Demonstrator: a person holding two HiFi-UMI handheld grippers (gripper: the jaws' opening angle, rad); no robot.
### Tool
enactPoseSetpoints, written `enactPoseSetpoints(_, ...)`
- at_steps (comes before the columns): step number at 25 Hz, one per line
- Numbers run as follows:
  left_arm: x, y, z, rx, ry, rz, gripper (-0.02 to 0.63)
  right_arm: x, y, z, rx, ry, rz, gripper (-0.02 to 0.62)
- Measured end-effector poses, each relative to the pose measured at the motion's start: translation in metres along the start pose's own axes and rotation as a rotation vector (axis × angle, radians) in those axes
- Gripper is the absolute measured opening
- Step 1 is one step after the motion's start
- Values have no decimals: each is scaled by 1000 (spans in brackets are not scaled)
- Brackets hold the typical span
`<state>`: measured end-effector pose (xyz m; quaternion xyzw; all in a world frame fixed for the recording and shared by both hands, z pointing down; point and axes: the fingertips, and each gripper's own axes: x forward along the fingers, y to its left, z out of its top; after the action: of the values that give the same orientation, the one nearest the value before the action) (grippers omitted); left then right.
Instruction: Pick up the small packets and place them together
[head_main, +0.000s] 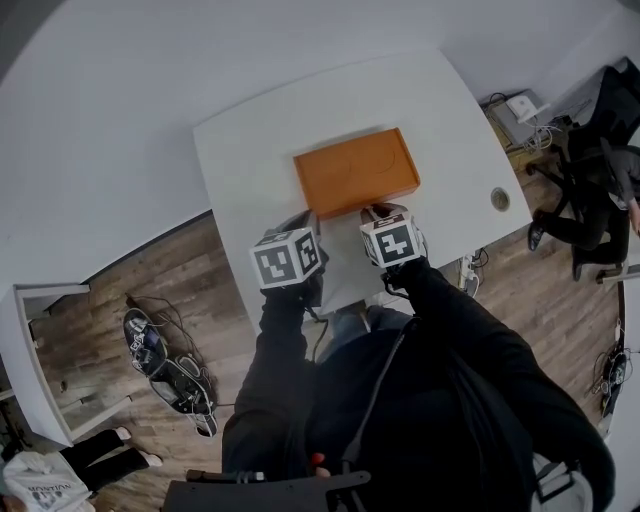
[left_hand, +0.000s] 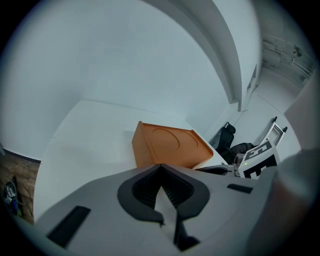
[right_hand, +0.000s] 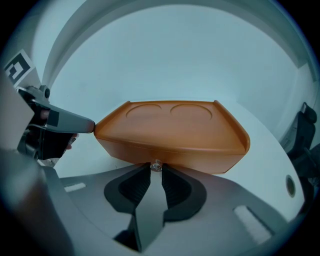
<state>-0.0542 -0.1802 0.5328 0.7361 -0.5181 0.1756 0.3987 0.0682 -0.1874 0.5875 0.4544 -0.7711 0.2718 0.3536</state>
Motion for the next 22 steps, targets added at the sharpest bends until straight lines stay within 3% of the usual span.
enactPoseSetpoints(5, 5, -1, 1, 1, 21, -38, -2, -2, 0, 0, -10, -6, 6, 72)
enactPoseSetpoints(22, 3, -1, -2, -25, 36, -40, -2, -23, 9, -33, -6, 50, 56, 71)
